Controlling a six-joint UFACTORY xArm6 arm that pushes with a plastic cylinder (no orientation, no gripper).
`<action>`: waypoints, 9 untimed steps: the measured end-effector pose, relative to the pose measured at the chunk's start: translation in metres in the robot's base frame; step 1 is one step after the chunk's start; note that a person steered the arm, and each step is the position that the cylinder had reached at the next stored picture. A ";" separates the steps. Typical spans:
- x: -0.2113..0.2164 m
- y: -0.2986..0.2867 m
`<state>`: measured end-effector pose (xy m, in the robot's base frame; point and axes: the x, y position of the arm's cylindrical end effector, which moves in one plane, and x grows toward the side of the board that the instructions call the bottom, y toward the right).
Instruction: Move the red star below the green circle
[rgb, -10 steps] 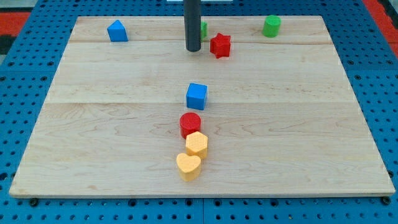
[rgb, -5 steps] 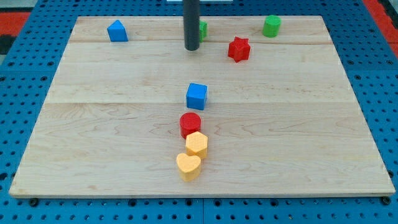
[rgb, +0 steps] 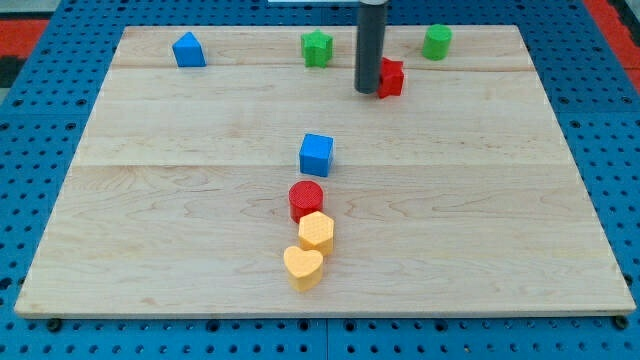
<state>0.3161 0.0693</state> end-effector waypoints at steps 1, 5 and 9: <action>-0.022 0.017; -0.032 0.039; -0.028 -0.040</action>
